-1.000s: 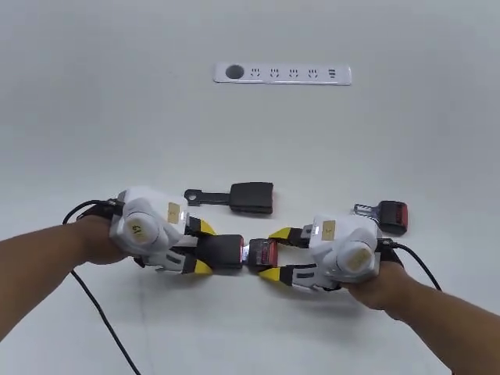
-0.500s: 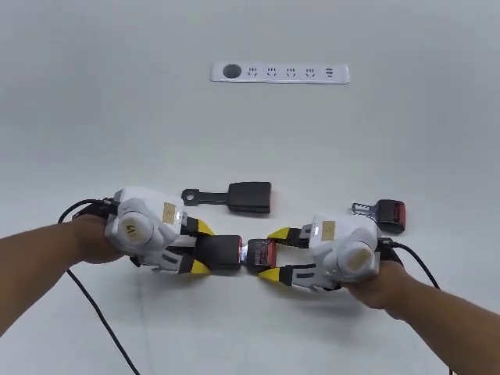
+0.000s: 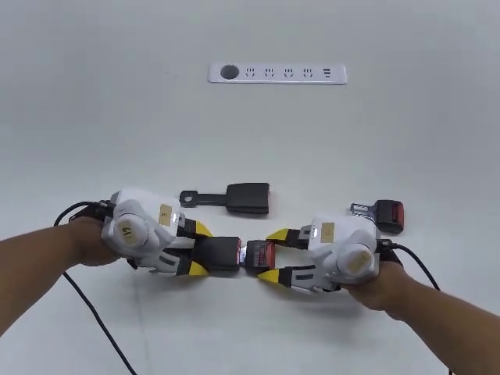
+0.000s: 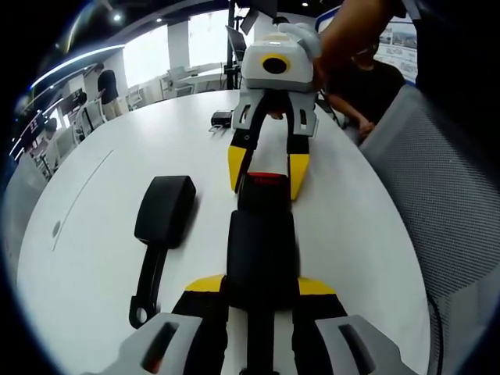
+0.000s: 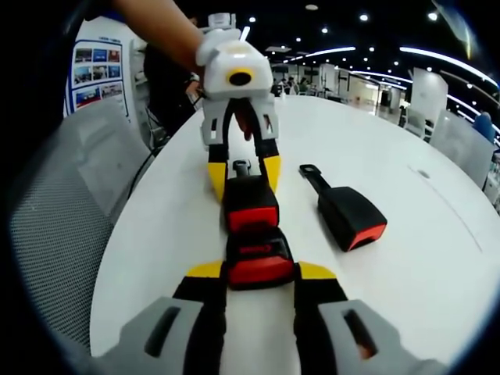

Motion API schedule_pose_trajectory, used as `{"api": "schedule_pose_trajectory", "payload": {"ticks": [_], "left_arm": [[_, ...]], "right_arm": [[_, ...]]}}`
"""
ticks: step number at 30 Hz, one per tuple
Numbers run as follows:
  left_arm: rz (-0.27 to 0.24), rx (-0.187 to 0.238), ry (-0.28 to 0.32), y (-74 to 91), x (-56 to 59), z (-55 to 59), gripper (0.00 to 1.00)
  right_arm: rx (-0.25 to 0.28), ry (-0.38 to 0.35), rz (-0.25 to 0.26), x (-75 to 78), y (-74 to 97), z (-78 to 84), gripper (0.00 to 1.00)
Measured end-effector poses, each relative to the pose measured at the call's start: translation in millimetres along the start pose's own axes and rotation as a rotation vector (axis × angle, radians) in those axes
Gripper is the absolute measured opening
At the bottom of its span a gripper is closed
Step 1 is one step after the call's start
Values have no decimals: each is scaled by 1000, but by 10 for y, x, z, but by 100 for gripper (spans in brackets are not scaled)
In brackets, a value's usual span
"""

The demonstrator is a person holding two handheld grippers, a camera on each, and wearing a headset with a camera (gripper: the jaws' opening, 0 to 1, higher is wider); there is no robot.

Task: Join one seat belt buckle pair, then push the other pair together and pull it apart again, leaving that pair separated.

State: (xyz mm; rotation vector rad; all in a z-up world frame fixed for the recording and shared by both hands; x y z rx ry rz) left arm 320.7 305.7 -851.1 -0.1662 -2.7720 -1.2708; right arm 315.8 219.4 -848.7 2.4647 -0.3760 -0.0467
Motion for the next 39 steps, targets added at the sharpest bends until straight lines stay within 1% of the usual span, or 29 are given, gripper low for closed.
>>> {"api": "schedule_pose_trajectory", "payload": {"ticks": [14,19,22,23,25,26,27,28,29,30,31,32,33,34,35,36,37,38,39], "left_arm": [[3,2,-3,0,4,2,32],[4,-1,-3,0,2,2,32],[6,-8,-5,-2,-3,0,32],[8,-17,-10,-4,-3,-6,33],[6,-26,8,-7,-9,-14,33],[6,-35,-2,-11,3,-21,33],[4,-37,5,-15,9,-20,33],[-2,-40,21,-13,6,-9,34],[9,-39,39,-15,30,-12,37],[36,-37,67,-23,93,-28,43],[33,-39,62,-22,97,-37,50],[29,-44,73,-15,118,-33,56],[15,-50,107,3,127,-12,61],[4,-33,103,25,129,-36,67],[-1,-11,93,45,137,-68,68],[-3,-8,102,63,148,-74,69],[-4,-4,113,78,156,-85,69],[-8,1,116,92,161,-99,70],[-18,9,110,111,155,-122,71]], "right_arm": [[1,-7,7,-7,-2,1,32],[4,-23,12,-9,-6,2,32],[0,-19,13,-8,-6,0,32],[0,-22,15,-11,-8,1,33],[-3,-19,21,-15,-14,-2,34],[-5,-32,20,-22,-12,-3,34],[-4,-31,21,-24,-10,-5,35],[-5,-32,23,-29,-9,-6,35],[-11,-46,26,-34,-12,-4,36],[-18,-45,30,-31,-11,-8,36],[-26,-45,36,-30,-5,-12,37],[-25,-61,36,-38,1,-16,42],[-18,-128,34,-64,3,-32,51],[-29,-151,31,-63,13,-20,62],[-29,-155,48,-34,24,-15,73],[-25,-145,60,-18,39,-4,76],[-28,-153,56,-25,63,12,75],[-31,-171,55,-32,79,18,75],[-31,-168,57,-36,93,19,75]]}}
Point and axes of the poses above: the centre of the closed fingertips' face, and the gripper's own axes: y roughly backward along the fingers, x roughly to its right, z roughly out of its underside, the point moved 1 cm from there along y, roughly backward along the fingers, and after that the axes turned 7 degrees about z, right-handed, at the moved point
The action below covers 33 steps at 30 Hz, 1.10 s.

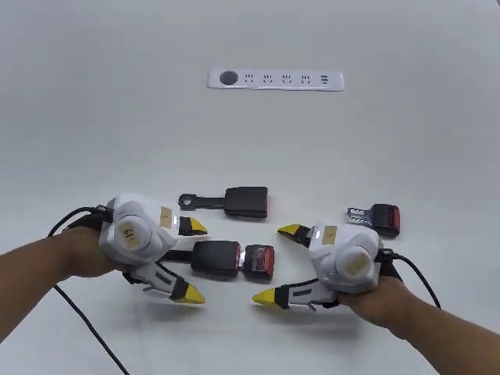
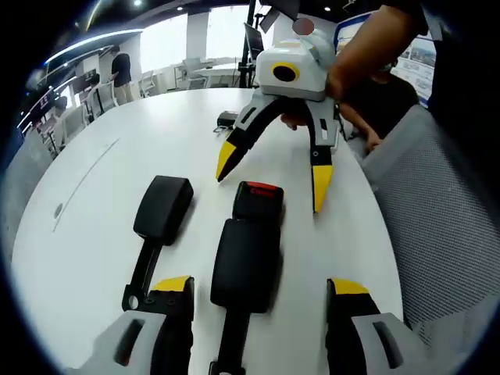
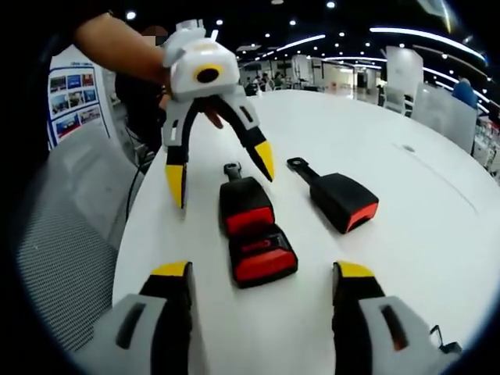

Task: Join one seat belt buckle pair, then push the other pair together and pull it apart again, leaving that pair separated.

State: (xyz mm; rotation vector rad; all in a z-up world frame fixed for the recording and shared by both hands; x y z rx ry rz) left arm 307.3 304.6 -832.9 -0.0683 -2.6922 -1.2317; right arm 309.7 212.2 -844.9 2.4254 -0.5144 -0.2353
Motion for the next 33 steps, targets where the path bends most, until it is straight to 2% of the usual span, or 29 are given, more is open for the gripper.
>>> {"api": "schedule_pose_trajectory", "payload": {"ticks": [6,11,12,13,14,16,18,21,24,28,33], "left_arm": [[-59,35,0,75,-104,-129,86],[-86,57,-20,156,-166,-272,84],[-96,61,-25,171,-185,-296,82],[-132,69,-40,207,-250,-339,81],[-138,73,-40,221,-266,-358,81],[-132,93,-22,243,-297,-408,81],[-127,98,-19,247,-322,-445,81],[-125,93,-29,253,-367,-492,81],[-134,108,-31,288,-440,-586,81],[-140,139,-15,320,-547,-726,81],[-144,131,-22,291,-679,-808,80]], "right_arm": [[20,21,31,46,125,-52,74],[39,13,62,167,303,-86,75],[42,12,67,189,338,-90,75],[49,11,78,233,396,-94,75],[52,13,87,265,432,-93,75],[49,17,107,354,519,-66,75],[61,-30,121,444,612,-51,75],[59,-20,146,572,737,-4,75],[54,-30,152,679,858,58,75],[16,-24,163,868,1020,218,75],[-7,-28,186,1110,1215,349,75]]}}
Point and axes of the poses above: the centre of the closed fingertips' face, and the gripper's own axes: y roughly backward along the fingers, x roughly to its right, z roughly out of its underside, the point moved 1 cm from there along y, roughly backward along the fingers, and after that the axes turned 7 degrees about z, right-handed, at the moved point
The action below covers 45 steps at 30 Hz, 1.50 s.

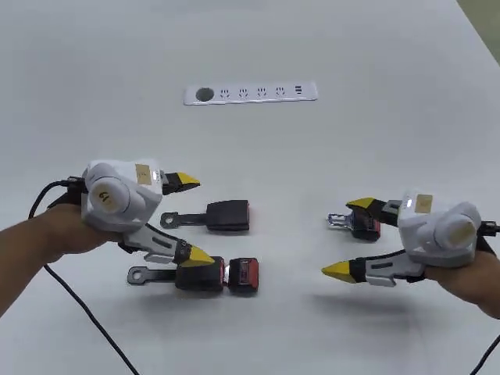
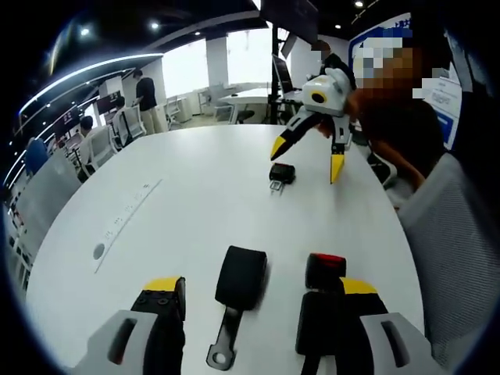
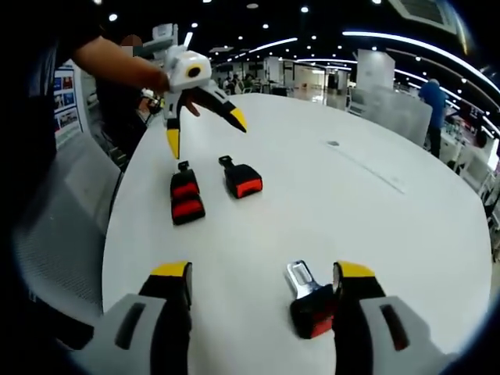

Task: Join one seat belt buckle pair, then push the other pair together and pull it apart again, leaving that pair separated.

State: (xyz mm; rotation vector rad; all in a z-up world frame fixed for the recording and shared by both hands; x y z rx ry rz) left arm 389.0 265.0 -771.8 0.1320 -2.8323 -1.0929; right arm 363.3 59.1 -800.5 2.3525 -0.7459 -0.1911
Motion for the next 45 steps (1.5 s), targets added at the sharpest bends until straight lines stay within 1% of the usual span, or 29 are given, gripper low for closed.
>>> {"api": "schedule_pose_trajectory", "payload": {"ticks": [2,4,5,6,8,12,13,14,16,20,22,24,27,29,32,34,35,37,39,40,42,44,45], "left_arm": [[7,-4,-4,-37,-36,-20,80],[31,7,12,-86,-38,-47,80],[32,5,15,-107,-58,-46,80],[34,-8,11,-142,-78,-28,79],[45,-20,7,-203,-104,0,79],[57,-37,9,-293,-147,51,77],[55,-46,-2,-321,-165,73,76],[55,-51,-9,-348,-177,82,75],[65,-52,3,-387,-191,99,74],[72,-63,-2,-437,-225,156,71],[77,-63,-2,-458,-242,195,67],[76,-69,11,-480,-265,243,64],[90,-76,16,-518,-261,298,63],[100,-79,30,-539,-257,328,62],[85,-92,34,-570,-277,356,61],[100,-93,47,-583,-251,364,54],[105,-94,46,-589,-240,366,52],[105,-100,33,-612,-243,386,52],[100,-107,38,-622,-262,407,51],[100,-101,26,-622,-266,398,51],[99,-97,22,-625,-285,396,49],[100,-96,11,-620,-287,403,48],[101,-99,-1,-614,-286,413,47]], "right_arm": [[-10,-1,4,101,37,54,75],[-26,3,6,187,58,118,75],[-33,2,1,212,64,146,75],[-45,3,-3,244,71,183,75],[-62,2,-6,307,76,246,74],[-75,-14,-11,394,80,305,74],[-80,-12,-11,410,79,317,74],[-84,-7,-11,415,78,312,74],[-91,-12,-16,429,68,309,74],[-101,-7,-27,435,54,320,74],[-114,-2,-35,442,38,350,74],[-122,-1,-42,447,31,368,73],[-137,-3,-62,438,20,392,70],[-144,15,-73,435,5,410,67],[-157,12,-89,428,-31,442,66],[-161,30,-104,407,-45,448,65],[-165,37,-107,406,-51,455,64],[-168,45,-113,408,-56,465,64],[-176,40,-119,415,-64,489,62],[-182,44,-123,418,-63,504,61],[-182,47,-132,414,-68,516,58],[-189,53,-127,425,-82,536,58],[-178,76,-132,425,-96,528,58]]}}
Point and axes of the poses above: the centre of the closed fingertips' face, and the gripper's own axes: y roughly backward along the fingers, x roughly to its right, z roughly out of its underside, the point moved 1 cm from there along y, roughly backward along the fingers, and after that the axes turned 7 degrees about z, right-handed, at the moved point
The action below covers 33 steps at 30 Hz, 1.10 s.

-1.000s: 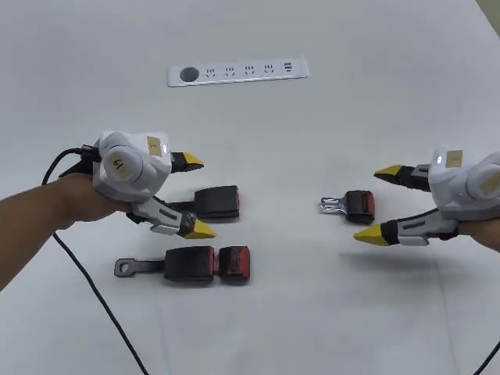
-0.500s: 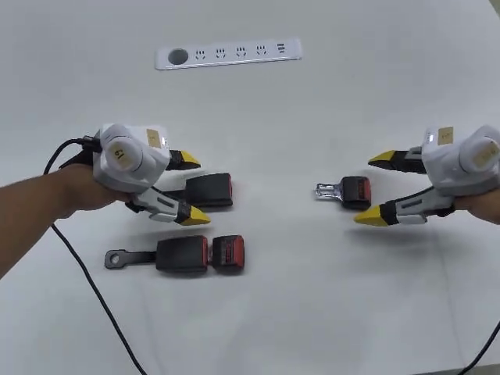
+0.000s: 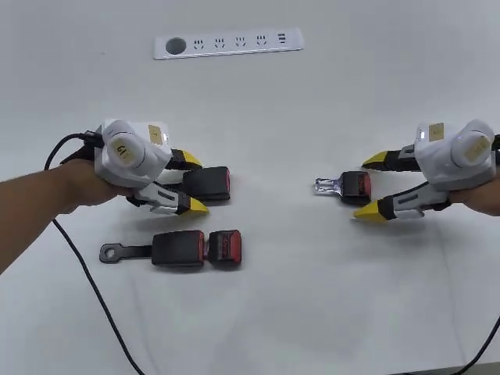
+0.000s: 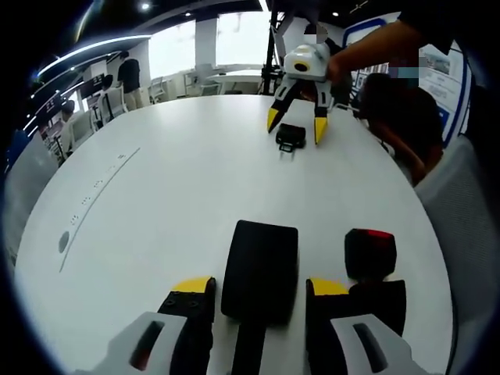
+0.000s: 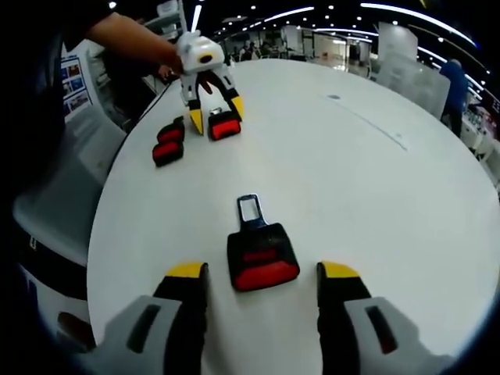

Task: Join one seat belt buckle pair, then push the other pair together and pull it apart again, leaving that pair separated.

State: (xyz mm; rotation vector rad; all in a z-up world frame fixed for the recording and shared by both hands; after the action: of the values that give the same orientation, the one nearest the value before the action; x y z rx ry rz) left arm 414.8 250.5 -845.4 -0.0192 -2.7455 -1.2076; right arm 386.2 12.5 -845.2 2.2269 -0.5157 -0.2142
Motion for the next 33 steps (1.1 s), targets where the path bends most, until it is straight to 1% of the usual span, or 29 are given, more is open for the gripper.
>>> {"api": "schedule_pose_trajectory", "payload": {"ticks": [4,6,7,8,10,11,12,15,19,25,29,33], "left_arm": [[-9,8,-1,13,-24,8,39],[-16,4,-24,15,-40,9,37],[-3,3,-17,14,-14,11,36],[-5,4,-32,15,-28,2,36],[-2,5,-34,17,-31,4,35],[1,7,-40,20,-32,5,35],[4,9,-44,20,-31,6,35],[21,5,-69,20,-25,5,35],[35,9,-76,17,-25,9,35],[38,10,-78,9,-20,7,35],[36,3,-82,3,-20,5,35],[36,5,-79,-1,-20,6,35]], "right_arm": [[1,0,-3,17,-15,1,54],[2,11,-5,25,-18,3,49],[-3,19,-3,28,-18,13,47],[-2,32,-2,32,-22,12,44],[-6,35,-5,28,-15,27,38],[-4,40,-16,15,-15,26,37],[-2,48,-11,29,-20,28,36],[6,62,-23,36,-21,41,36],[24,71,-38,35,-10,43,35],[36,79,-43,30,-8,32,35],[38,83,-42,26,-14,19,35],[51,80,-43,15,-52,-16,35]]}}
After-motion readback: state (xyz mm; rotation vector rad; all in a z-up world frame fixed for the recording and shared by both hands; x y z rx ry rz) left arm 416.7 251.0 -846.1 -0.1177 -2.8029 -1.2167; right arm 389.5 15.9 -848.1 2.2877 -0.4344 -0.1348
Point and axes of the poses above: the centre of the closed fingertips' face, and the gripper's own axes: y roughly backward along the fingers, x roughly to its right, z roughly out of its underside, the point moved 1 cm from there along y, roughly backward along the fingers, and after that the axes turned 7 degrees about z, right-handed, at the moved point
